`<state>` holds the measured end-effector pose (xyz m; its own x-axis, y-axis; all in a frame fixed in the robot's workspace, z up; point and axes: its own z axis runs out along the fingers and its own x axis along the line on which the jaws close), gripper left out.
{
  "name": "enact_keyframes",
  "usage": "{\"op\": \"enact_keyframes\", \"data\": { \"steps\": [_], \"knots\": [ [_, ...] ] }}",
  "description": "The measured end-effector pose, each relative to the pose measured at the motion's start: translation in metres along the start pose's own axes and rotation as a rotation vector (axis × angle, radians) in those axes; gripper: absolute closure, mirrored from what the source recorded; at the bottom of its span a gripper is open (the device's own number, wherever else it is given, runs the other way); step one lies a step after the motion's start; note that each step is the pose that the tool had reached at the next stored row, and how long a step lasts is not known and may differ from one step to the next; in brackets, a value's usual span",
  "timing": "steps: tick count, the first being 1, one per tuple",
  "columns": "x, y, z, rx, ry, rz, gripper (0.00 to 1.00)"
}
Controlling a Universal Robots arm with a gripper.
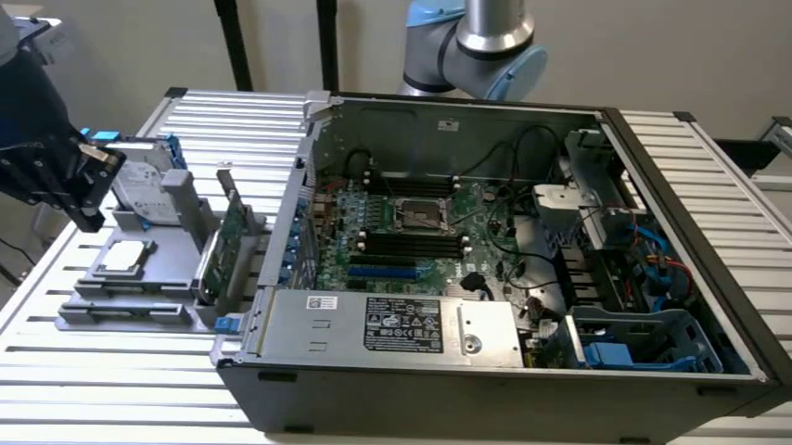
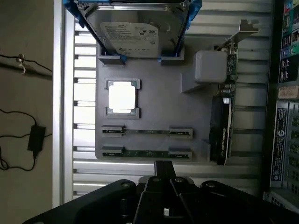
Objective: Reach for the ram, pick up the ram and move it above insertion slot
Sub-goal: 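Reach for the ram, then pick up the ram and move it above insertion slot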
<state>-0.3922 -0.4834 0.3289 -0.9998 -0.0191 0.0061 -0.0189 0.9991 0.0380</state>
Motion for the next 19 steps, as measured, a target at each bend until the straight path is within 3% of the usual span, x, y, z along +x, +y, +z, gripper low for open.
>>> {"op": "enact_keyframes", "data": {
  "steps": [6, 19],
  "knots": [
    [0.0001, -0.0015, 0.0008, 0.0001, 0.0012, -0.004, 0.89],
    [0.0004, -0.0015, 0.0016, 0.0016, 0.0099, -0.234, 0.89]
  ]
}}
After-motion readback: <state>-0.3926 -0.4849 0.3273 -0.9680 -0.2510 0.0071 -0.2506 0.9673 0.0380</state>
